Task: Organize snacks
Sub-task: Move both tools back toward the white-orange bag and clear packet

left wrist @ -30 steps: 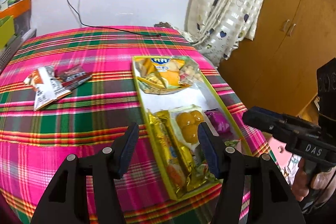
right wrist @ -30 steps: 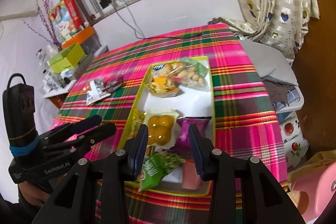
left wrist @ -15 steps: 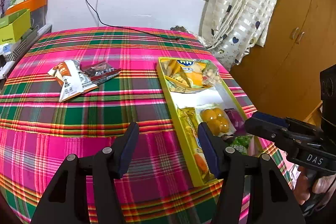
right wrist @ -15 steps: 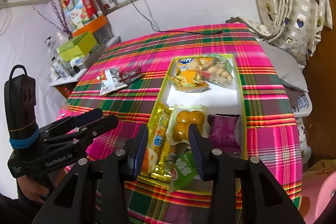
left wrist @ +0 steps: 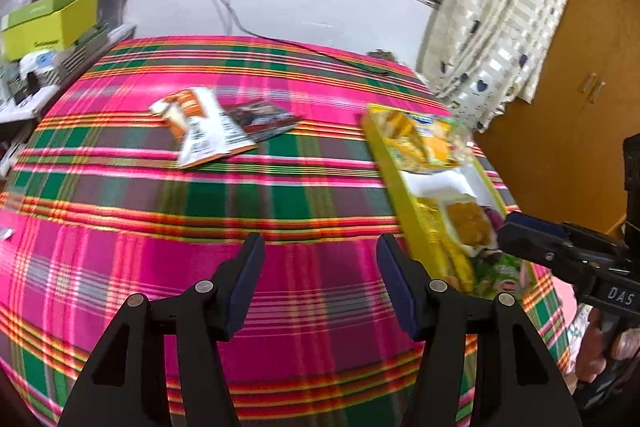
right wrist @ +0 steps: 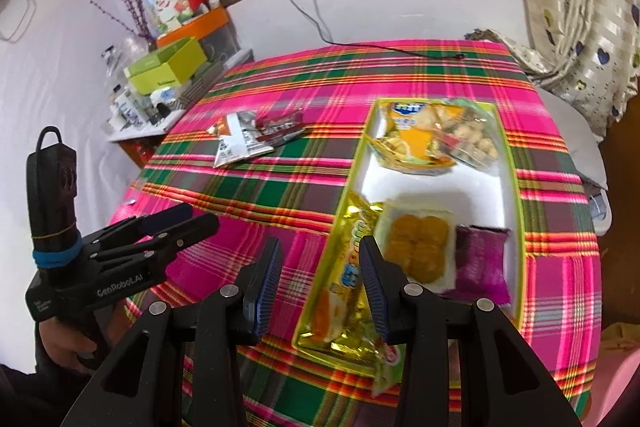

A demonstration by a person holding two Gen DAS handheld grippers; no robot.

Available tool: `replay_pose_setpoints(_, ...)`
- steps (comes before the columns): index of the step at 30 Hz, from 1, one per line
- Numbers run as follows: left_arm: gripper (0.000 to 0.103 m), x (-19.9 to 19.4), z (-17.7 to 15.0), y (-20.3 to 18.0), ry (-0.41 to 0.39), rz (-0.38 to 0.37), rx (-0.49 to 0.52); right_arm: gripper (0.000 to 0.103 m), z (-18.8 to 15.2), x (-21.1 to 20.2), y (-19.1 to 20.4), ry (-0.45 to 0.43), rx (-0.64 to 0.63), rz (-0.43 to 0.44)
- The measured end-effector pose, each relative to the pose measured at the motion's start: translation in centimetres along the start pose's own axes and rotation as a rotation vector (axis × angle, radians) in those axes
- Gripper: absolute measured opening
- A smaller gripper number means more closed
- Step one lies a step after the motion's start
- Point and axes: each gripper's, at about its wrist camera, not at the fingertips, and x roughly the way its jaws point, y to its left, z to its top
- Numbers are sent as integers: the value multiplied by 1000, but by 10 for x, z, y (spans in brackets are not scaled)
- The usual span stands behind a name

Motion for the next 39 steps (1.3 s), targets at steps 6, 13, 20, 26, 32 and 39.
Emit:
replay_pose_setpoints(6,59,-5,3,29,-15,32,-52,45,10,14,11,16,-28,8)
replay_pose_setpoints(13,59,-5,14,50,-21,49,-83,46,25,24,23,18,-54,5)
replay_pose_setpoints(20,59,-2,37,66,-24,46,-127,46,42,33,34,13,-84,1)
replay_pose_setpoints(26,59,14,61,69,2,52,-132,47,59,43,38,19,-94,-3)
replay_pose_setpoints(32,59,35,76,74,21,55,-161,47,77,58,45,33,-121,-10)
replay_pose_setpoints(39,59,61,86,91,4,79,-243,47,95,72,48,34,-139,-21)
